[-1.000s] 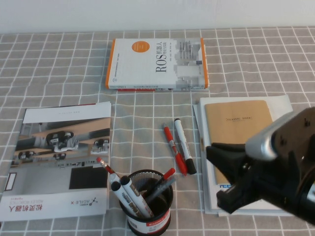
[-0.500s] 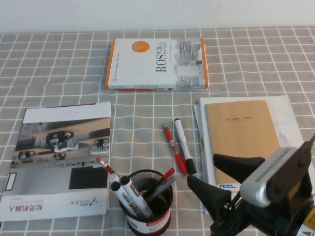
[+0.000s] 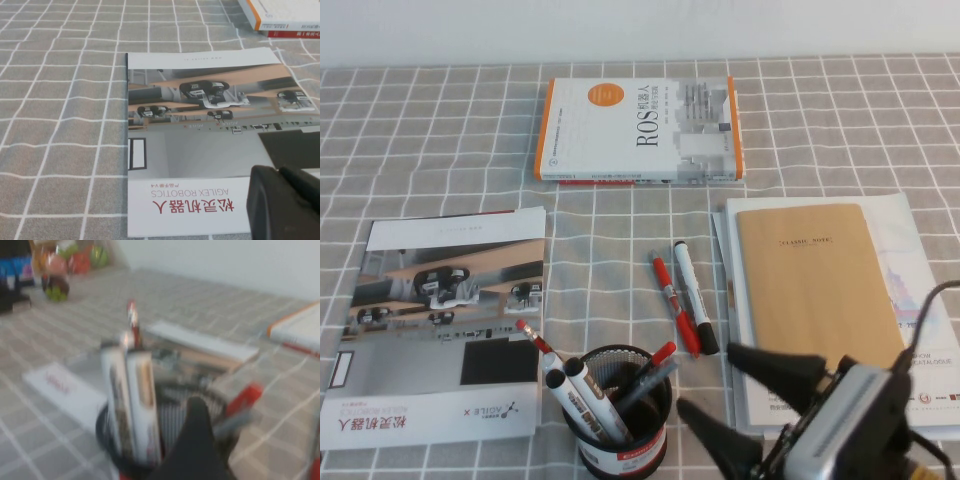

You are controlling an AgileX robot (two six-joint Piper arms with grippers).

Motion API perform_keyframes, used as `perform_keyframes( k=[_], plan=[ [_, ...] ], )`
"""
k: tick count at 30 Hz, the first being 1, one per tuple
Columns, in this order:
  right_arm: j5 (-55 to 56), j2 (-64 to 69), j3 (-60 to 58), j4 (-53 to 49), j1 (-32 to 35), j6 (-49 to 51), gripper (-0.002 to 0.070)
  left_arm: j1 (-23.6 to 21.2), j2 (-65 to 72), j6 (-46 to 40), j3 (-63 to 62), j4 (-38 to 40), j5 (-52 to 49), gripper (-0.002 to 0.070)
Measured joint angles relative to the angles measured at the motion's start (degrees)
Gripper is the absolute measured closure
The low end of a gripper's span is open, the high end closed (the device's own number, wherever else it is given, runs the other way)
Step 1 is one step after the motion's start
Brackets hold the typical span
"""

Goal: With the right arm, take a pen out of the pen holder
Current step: 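Take a marker out of the pen holder and lay it on the table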

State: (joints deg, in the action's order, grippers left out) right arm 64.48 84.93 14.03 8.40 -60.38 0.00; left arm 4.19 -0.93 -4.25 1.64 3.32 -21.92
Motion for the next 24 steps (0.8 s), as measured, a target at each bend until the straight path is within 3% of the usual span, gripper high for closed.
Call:
perform_keyframes(
  k=[9,24],
  plan=[
    [0.20,8.15,2.07,-1.80,0.00,2.77,0.0205,0.00,0.00,0.00,0.00,0.00,0.00,0.0678],
    [0.34,12.19,7.91,4.28,0.00,7.60,0.0205,0.00,0.00,0.00,0.00,0.00,0.00,0.0678]
  ],
)
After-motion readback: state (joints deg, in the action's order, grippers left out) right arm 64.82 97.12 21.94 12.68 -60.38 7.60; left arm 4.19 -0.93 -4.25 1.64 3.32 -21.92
